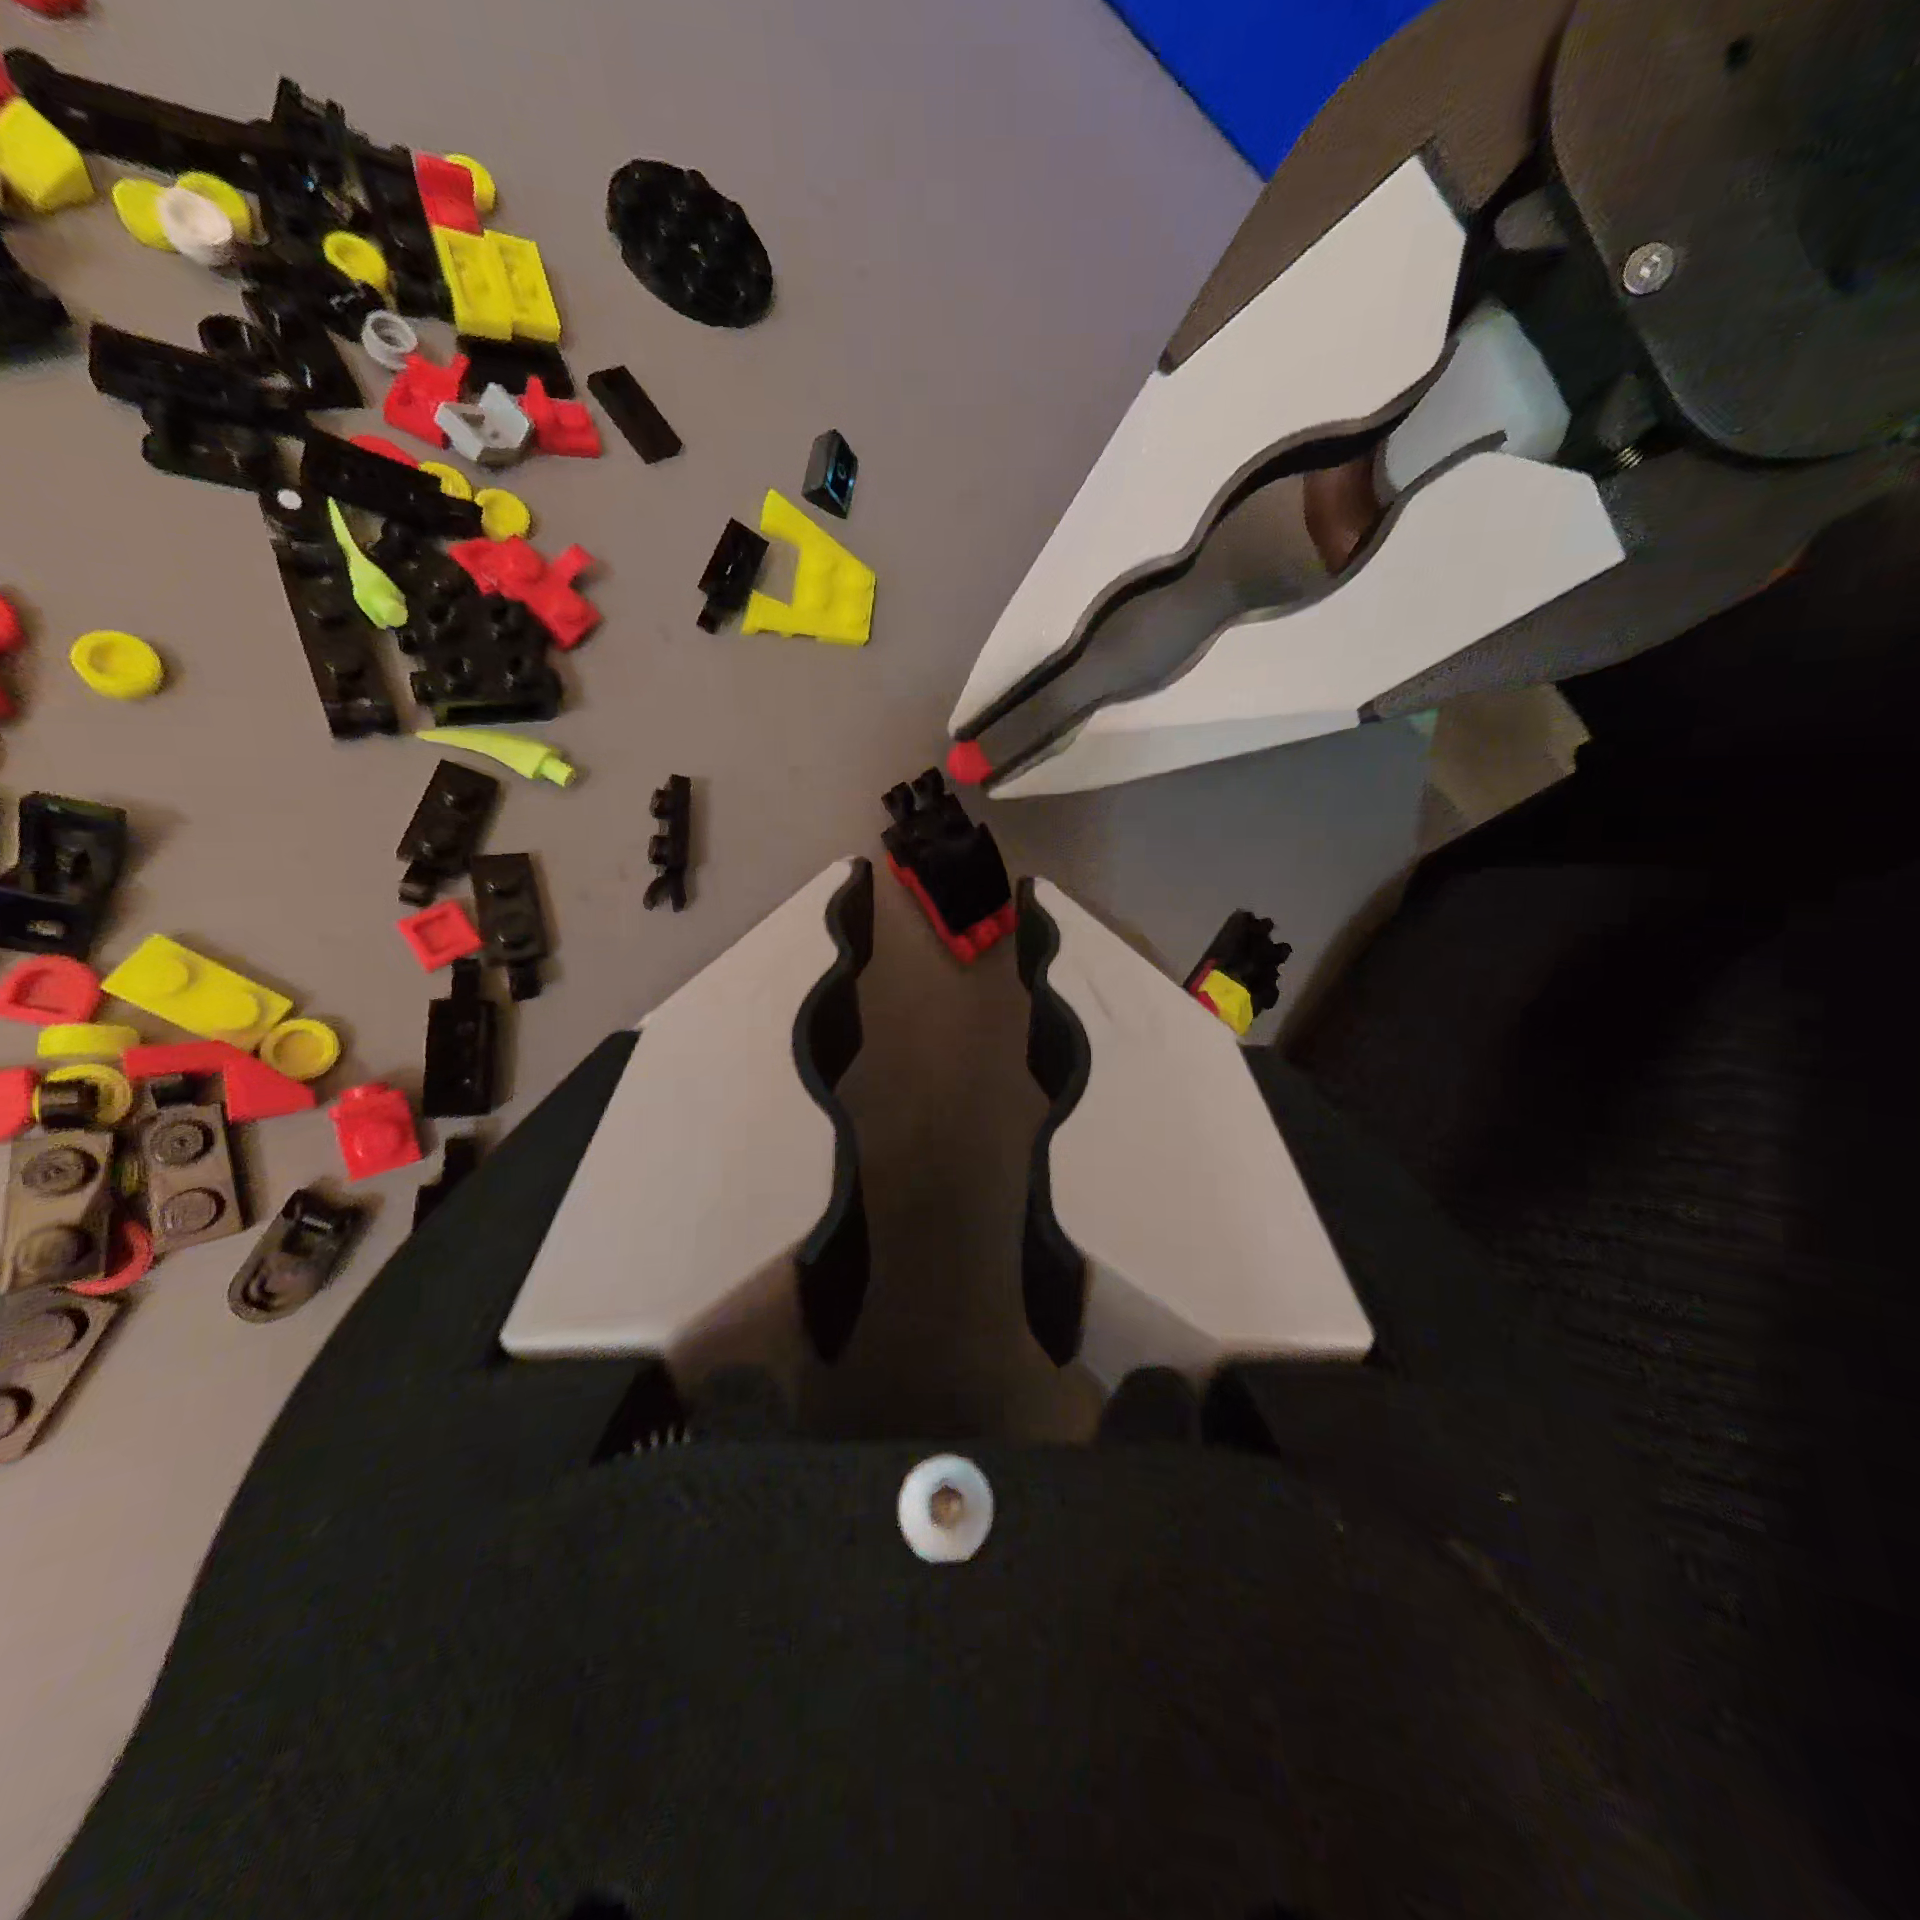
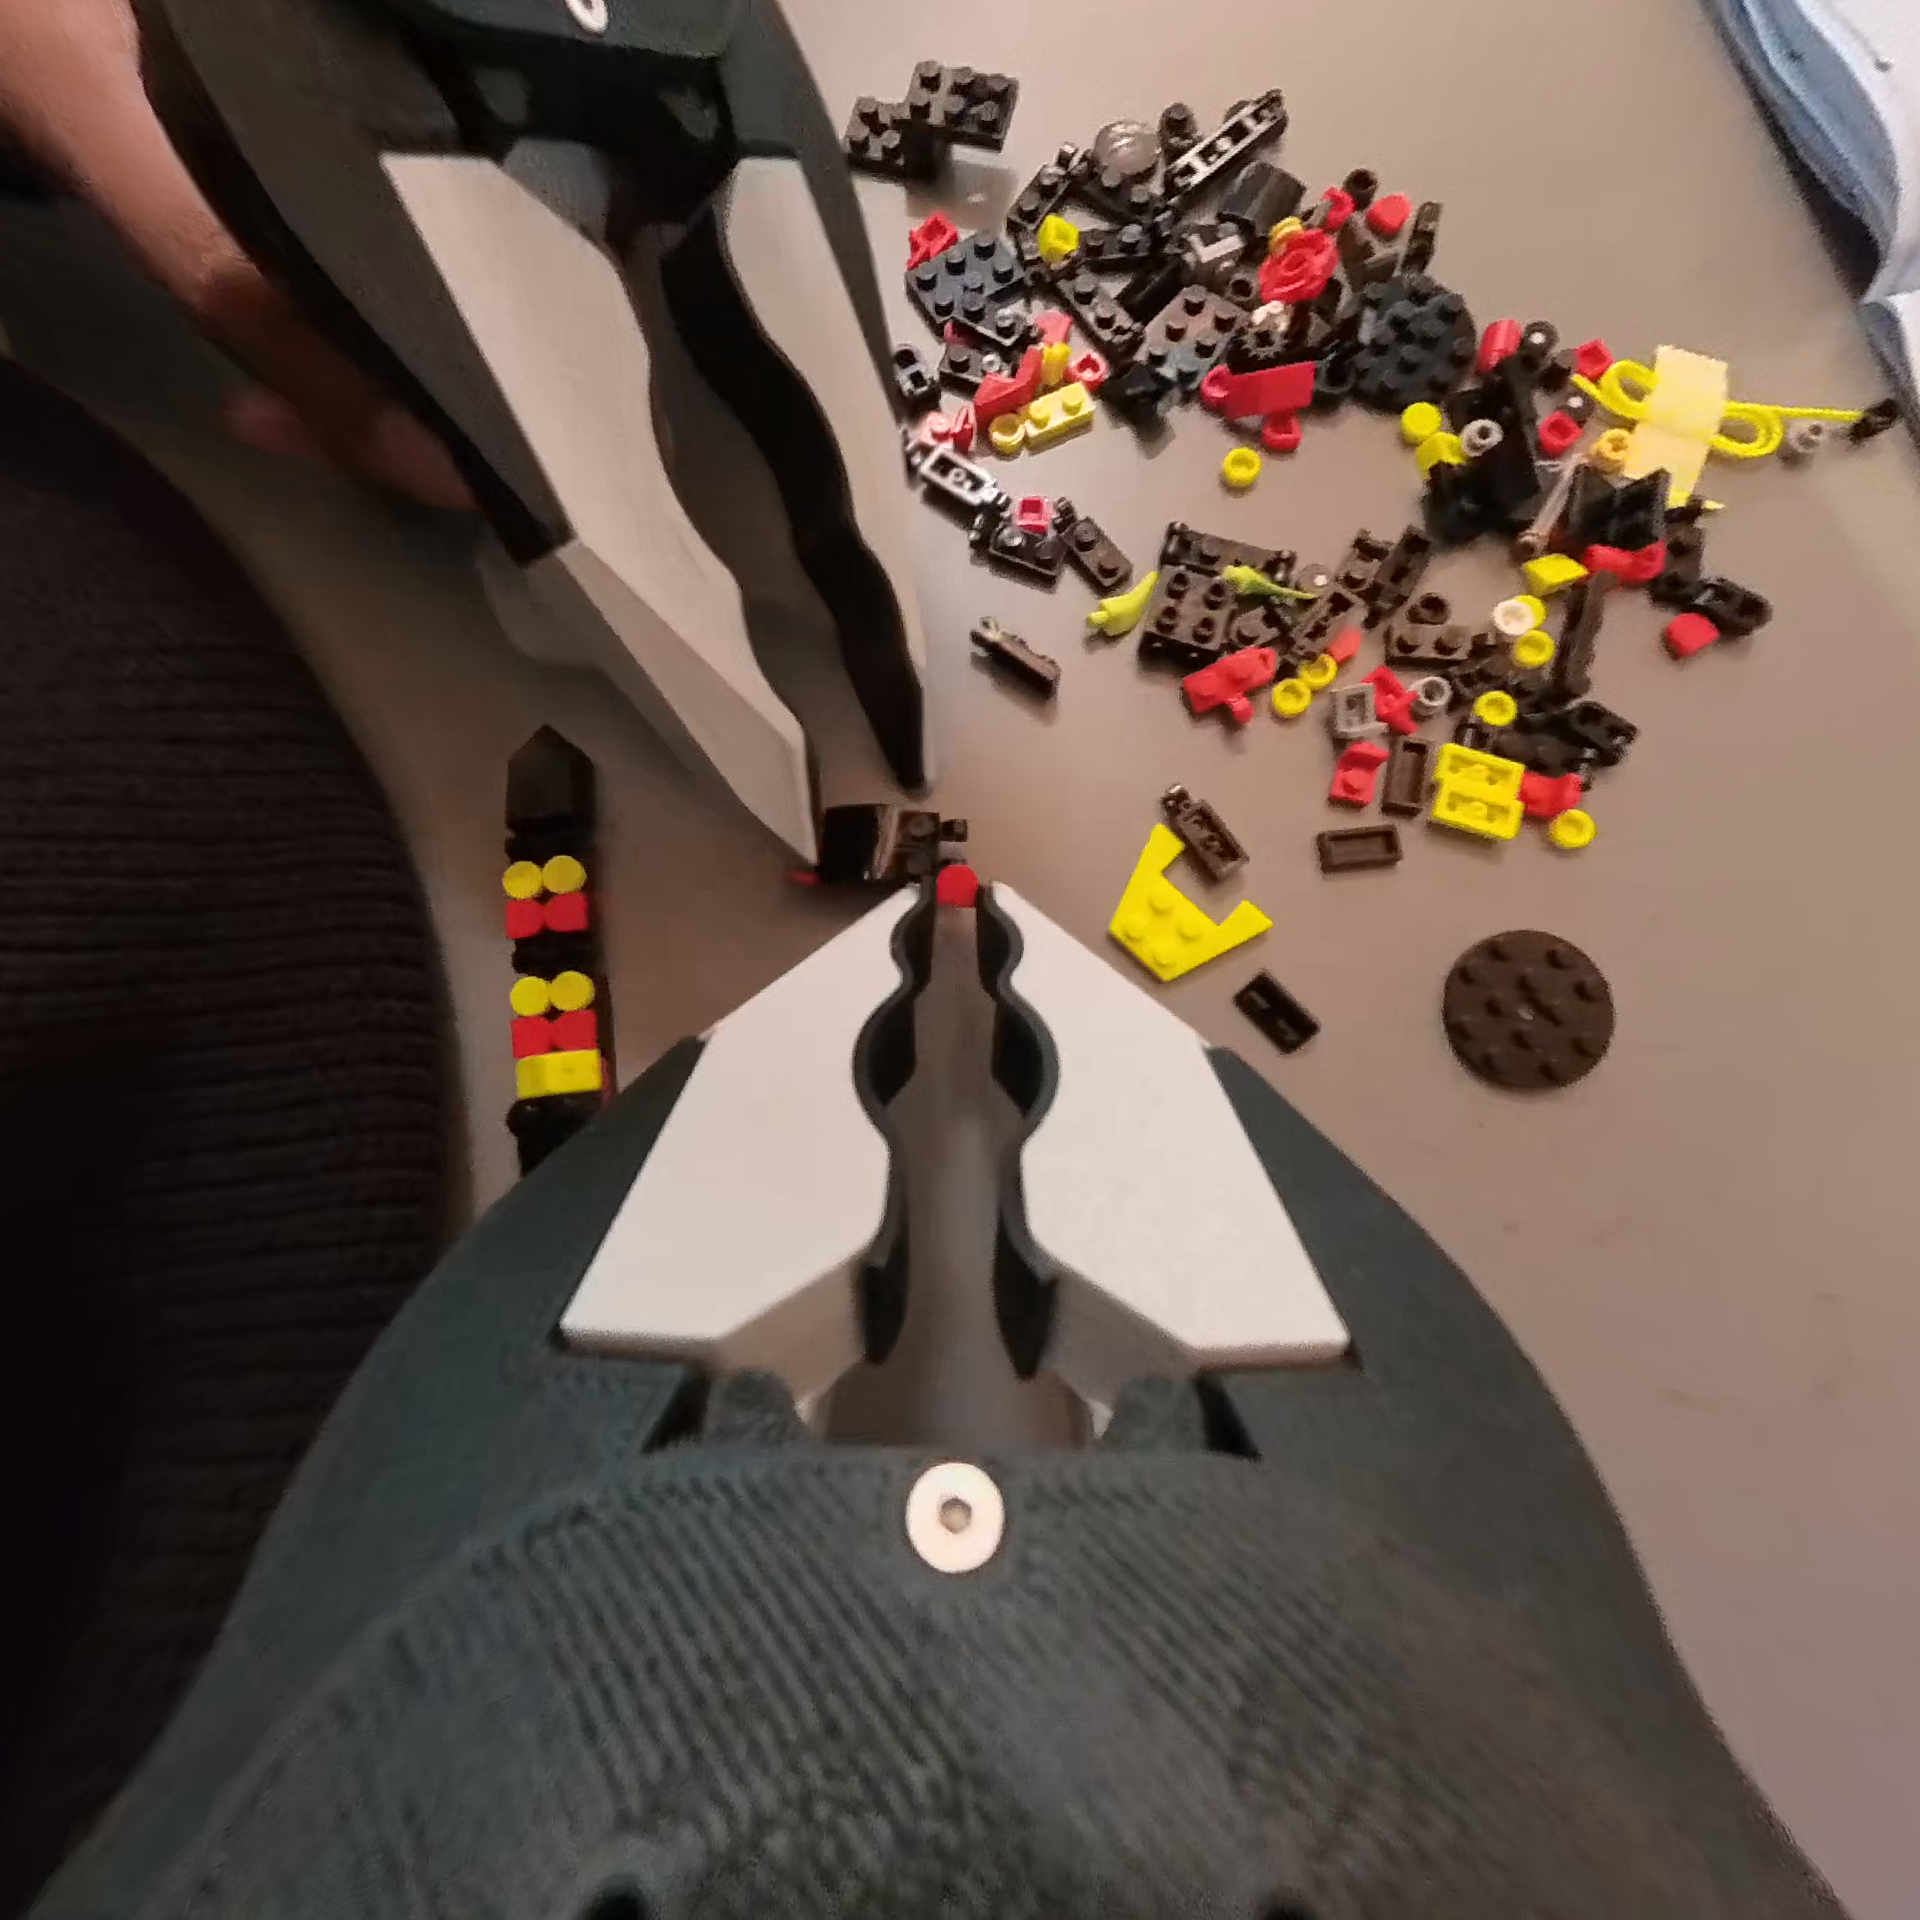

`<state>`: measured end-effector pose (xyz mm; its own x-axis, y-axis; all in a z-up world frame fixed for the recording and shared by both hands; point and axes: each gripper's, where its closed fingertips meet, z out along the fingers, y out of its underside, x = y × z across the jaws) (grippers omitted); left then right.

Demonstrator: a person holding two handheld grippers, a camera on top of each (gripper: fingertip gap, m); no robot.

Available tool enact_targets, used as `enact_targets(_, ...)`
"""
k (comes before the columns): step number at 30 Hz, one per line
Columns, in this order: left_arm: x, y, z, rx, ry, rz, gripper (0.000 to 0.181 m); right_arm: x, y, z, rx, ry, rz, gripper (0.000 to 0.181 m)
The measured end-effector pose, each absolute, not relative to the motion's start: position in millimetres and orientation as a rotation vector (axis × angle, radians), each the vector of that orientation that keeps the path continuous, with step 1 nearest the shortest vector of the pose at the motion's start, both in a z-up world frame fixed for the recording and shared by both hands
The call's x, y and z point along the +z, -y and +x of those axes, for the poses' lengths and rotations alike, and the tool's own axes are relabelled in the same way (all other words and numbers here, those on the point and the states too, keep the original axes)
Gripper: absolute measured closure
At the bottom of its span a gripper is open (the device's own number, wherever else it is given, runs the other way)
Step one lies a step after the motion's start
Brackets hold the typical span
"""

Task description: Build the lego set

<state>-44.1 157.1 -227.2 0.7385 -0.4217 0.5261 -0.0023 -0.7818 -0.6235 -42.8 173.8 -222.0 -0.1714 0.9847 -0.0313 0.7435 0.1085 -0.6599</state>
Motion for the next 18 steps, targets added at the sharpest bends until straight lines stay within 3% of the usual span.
enact_targets(1, -227.4, -157.5, -43.0, -0.884, -0.332, -2.328, 0.157, -222.8, -172.3, -43.3, 0.778, 1.982, -1.680, 0.174)
enact_targets(18, -229.6, -158.6, -41.0, -0.888, -0.316, -2.334, 0.163, -222.0, -166.9, -47.4, 0.773, 1.996, -1.652, 0.173)
